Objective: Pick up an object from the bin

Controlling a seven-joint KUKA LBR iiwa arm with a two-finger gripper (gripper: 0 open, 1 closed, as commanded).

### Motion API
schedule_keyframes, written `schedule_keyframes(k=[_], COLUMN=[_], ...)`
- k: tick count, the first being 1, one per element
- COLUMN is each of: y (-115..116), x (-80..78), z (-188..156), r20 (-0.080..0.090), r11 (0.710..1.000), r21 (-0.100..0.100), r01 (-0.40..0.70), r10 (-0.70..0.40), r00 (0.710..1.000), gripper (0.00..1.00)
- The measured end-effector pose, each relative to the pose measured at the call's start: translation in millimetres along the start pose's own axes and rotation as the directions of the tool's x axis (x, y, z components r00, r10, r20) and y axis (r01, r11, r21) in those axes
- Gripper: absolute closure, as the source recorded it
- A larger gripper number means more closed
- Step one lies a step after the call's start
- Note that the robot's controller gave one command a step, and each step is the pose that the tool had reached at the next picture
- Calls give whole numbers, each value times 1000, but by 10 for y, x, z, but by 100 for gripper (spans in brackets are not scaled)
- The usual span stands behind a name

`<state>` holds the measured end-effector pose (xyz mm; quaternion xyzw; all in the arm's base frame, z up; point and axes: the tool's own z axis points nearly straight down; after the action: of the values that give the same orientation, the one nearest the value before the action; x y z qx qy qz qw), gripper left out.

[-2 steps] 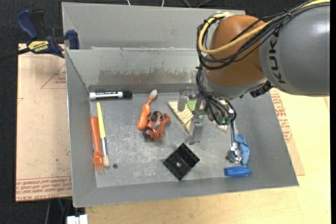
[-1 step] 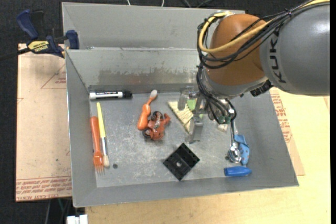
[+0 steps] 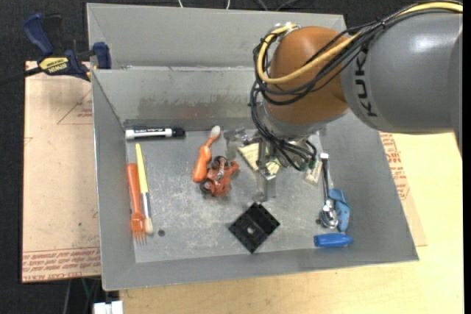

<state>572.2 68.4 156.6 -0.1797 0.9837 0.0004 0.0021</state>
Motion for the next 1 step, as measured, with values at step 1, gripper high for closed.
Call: schedule_keyframes(k=[1], y=[110], x=[-62], z=[174], r20=[0], r11=[998], r21=[-1], r01=[66], r10=[-66], r00=[998], gripper=[0])
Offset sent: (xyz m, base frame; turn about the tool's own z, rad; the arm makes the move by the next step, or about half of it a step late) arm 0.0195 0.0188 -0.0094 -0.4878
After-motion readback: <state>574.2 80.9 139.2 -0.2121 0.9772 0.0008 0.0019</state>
